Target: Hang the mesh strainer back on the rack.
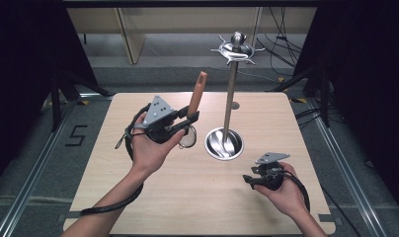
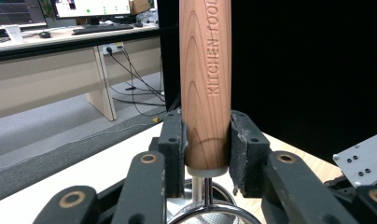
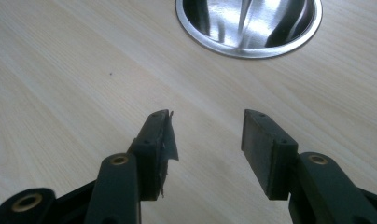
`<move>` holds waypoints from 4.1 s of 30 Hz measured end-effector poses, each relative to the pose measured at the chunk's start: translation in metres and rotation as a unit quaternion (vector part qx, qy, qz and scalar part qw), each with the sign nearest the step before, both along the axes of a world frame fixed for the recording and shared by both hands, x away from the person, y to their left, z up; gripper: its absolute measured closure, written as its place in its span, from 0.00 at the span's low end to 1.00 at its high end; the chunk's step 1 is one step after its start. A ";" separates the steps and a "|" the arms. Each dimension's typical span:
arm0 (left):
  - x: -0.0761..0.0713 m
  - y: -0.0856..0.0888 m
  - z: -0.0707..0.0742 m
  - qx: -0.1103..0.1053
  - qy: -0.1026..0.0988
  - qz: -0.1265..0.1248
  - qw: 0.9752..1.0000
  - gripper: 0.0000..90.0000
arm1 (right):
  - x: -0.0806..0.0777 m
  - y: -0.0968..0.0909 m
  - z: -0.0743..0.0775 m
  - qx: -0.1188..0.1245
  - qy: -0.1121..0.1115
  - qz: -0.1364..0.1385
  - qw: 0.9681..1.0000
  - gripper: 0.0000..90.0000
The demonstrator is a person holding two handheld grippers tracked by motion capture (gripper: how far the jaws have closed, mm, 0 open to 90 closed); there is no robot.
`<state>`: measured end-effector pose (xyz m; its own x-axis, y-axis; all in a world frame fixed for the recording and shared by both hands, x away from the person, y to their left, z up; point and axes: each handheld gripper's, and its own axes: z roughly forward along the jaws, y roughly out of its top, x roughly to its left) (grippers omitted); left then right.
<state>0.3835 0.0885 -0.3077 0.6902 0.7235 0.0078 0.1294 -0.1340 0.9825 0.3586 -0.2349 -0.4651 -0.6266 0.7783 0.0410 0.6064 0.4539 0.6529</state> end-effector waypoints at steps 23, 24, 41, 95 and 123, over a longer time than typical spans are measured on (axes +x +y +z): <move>0.005 -0.020 0.008 -0.005 0.003 -0.011 1.000 0.76 | 0.001 -0.001 0.000 0.003 -0.010 0.005 1.000 0.57; 0.006 -0.021 0.008 -0.006 0.003 -0.011 1.000 0.76 | 0.001 -0.001 0.000 0.002 -0.010 0.005 1.000 0.57; 0.009 -0.031 0.014 -0.011 -0.011 0.005 1.000 0.76 | 0.001 -0.001 -0.001 0.003 -0.009 0.006 1.000 0.57; 0.018 -0.058 0.019 -0.005 -0.032 0.024 0.999 0.76 | 0.001 -0.002 -0.001 0.001 -0.008 0.007 1.000 0.57; 0.024 -0.065 0.020 0.001 -0.032 0.028 0.999 0.76 | 0.002 -0.002 -0.001 0.000 -0.007 0.008 1.000 0.57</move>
